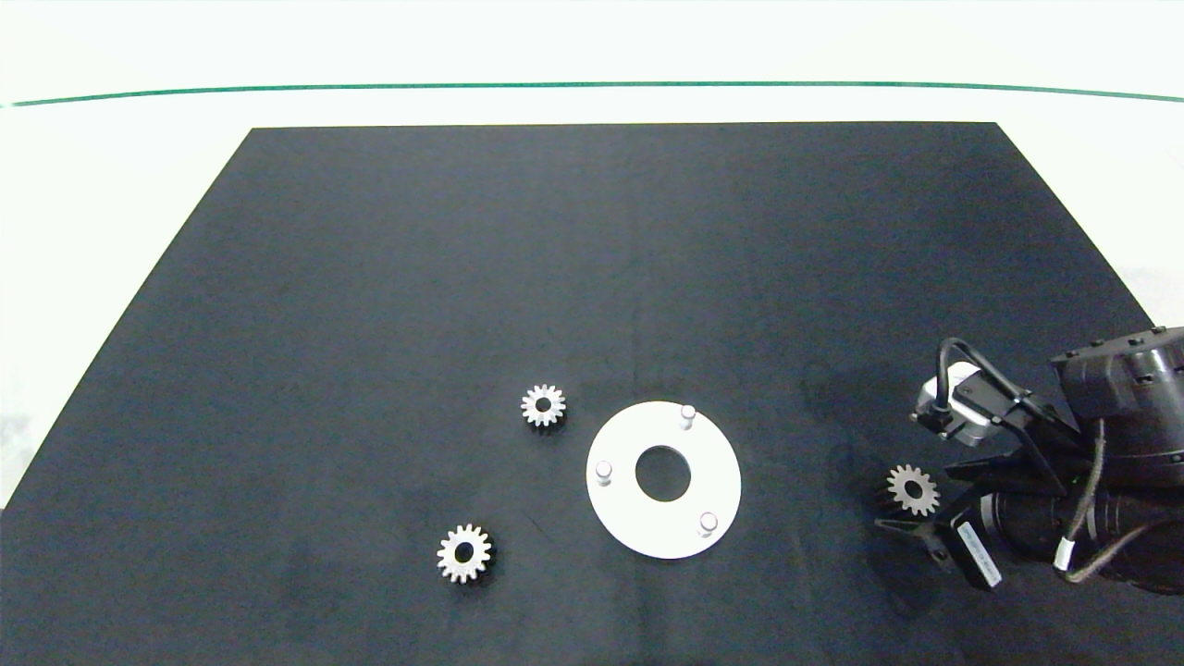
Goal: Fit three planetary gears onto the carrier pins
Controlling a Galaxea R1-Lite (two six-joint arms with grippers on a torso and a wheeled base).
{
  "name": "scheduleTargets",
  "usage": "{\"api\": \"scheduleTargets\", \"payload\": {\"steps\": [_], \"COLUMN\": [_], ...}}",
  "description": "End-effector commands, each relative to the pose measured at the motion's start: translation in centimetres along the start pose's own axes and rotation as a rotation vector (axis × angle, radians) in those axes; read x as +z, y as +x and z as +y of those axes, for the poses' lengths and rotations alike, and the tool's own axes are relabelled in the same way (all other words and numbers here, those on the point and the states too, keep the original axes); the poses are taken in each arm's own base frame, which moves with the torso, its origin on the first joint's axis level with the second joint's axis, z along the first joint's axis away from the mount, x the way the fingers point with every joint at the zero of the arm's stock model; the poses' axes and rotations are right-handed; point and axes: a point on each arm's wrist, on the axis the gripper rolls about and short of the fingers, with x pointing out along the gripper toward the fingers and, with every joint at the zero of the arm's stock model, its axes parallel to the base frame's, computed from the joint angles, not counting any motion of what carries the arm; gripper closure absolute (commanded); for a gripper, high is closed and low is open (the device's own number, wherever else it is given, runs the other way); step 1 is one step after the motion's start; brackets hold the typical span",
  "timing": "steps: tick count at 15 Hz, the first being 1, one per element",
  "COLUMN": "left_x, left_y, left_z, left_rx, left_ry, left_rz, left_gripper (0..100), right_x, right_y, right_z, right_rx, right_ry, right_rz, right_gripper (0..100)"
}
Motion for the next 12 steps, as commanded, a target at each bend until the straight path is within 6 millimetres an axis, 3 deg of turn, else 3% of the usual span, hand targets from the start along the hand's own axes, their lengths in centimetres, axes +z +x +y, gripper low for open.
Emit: {"api": "scheduleTargets", "payload": {"steps": [1,12], "left_x": [0.23,0.21], "left_y": [-0.22,-0.22], "left_z": [0.05,0.05], "left_rx": [-0.006,-0.005], "left_ry": [0.002,-0.009], "left_rz": [-0.013,-0.011], "left_gripper": [0,0], "right_x": [0.14,1.03], "right_y": [0.25,0.82], "right_z": [0.02,-0.18], "right_rx": [0.001,-0.003], "right_ry": [-0.003,0.000], "right_rz": [0.003,-0.002], "right_gripper": [23,44]}}
